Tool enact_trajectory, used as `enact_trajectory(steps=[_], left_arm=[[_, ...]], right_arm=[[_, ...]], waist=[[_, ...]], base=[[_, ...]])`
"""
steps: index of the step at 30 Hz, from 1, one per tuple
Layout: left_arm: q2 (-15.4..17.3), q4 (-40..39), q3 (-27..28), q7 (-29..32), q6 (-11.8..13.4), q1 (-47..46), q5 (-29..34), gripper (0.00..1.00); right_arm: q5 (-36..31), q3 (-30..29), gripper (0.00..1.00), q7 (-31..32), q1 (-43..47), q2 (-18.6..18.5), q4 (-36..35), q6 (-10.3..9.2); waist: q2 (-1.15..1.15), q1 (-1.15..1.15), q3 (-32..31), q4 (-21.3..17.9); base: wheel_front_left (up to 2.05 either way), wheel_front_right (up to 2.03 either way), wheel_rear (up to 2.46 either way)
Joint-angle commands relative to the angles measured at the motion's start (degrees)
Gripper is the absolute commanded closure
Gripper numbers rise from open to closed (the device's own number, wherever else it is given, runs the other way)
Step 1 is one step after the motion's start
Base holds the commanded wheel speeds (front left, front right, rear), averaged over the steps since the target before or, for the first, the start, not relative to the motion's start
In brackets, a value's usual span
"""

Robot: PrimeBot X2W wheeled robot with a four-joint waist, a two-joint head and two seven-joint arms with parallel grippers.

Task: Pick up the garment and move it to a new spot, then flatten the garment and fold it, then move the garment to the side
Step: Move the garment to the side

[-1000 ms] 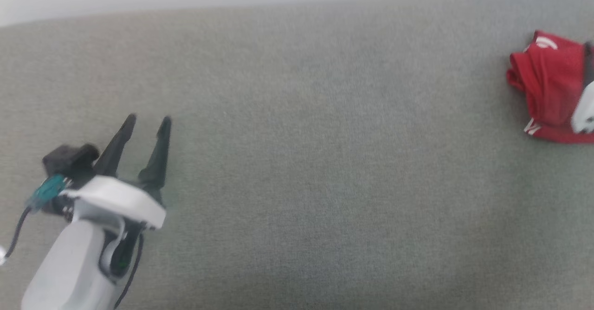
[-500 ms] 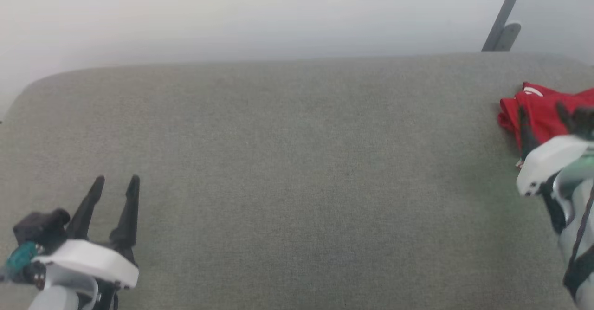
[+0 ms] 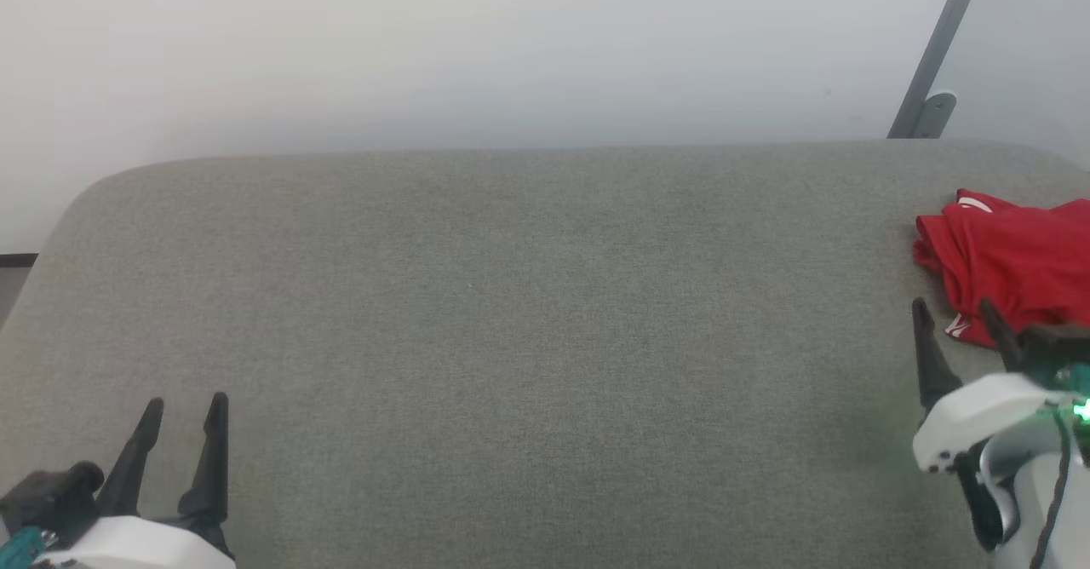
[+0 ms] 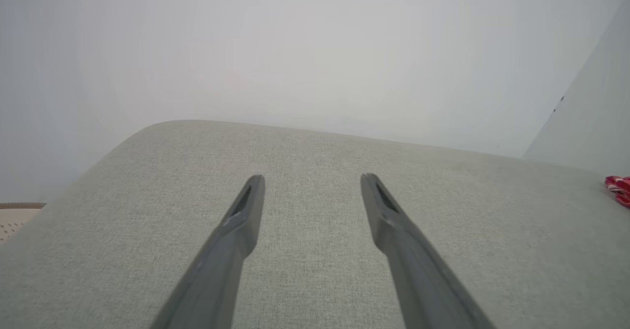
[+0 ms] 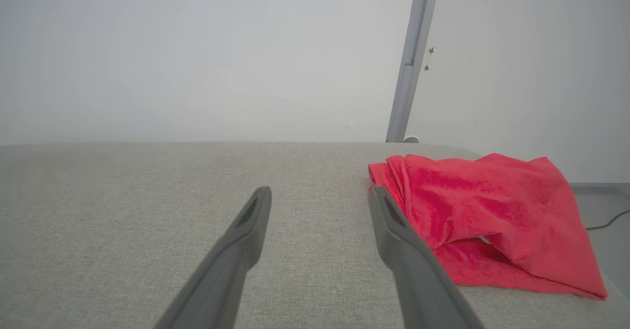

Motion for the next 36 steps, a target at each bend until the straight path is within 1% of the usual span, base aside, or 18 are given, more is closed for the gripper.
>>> enact_trajectory(steps=[1,2,11,18,23,36], left_arm=[[-0.31,-0.21,0.58,-0.22,-0.18,1.2,0.59,0.0],[-0.31,-0.21,0.58,-0.22,-0.18,1.2,0.59,0.0],[-0.87,-0.58,2.3,-0.22,-0.53,2.57,1.53,0.0],[-1.14,-0.88,2.6,-0.22,-0.56,3.3,1.62,0.0],[-1.27,-0.83,2.5,-0.22,-0.64,3.51,1.56,0.0],[-0.99,-1.05,1.25,-0.22,-0.69,3.32,0.69,0.0]], right_arm=[[-0.19,-0.57,0.0,0.13,2.2,1.19,-2.02,-0.02],[-0.19,-0.57,0.0,0.13,2.2,1.19,-2.02,-0.02],[-0.73,-1.61,0.0,0.82,9.32,4.76,-10.75,-0.01],[-1.01,-2.43,0.0,1.56,12.52,7.01,-15.09,-0.01],[-1.18,-1.88,0.0,2.23,14.03,8.01,-17.07,-0.02],[-1.38,-1.57,0.0,3.26,15.75,8.96,-19.87,-0.01]], waist=[[0.0,0.0,-0.11,0.06],[0.0,0.0,-0.11,0.06],[0.0,0.0,-0.53,0.33],[0.0,0.0,-0.5,-0.02],[0.0,0.0,-0.56,-0.4],[0.0,0.0,-0.83,-0.77]], base=[[0.0,0.0,0.0],[0.0,0.0,0.0],[0.0,0.0,0.0],[0.0,0.0,0.0],[0.0,0.0,0.0],[0.0,0.0,0.0]])
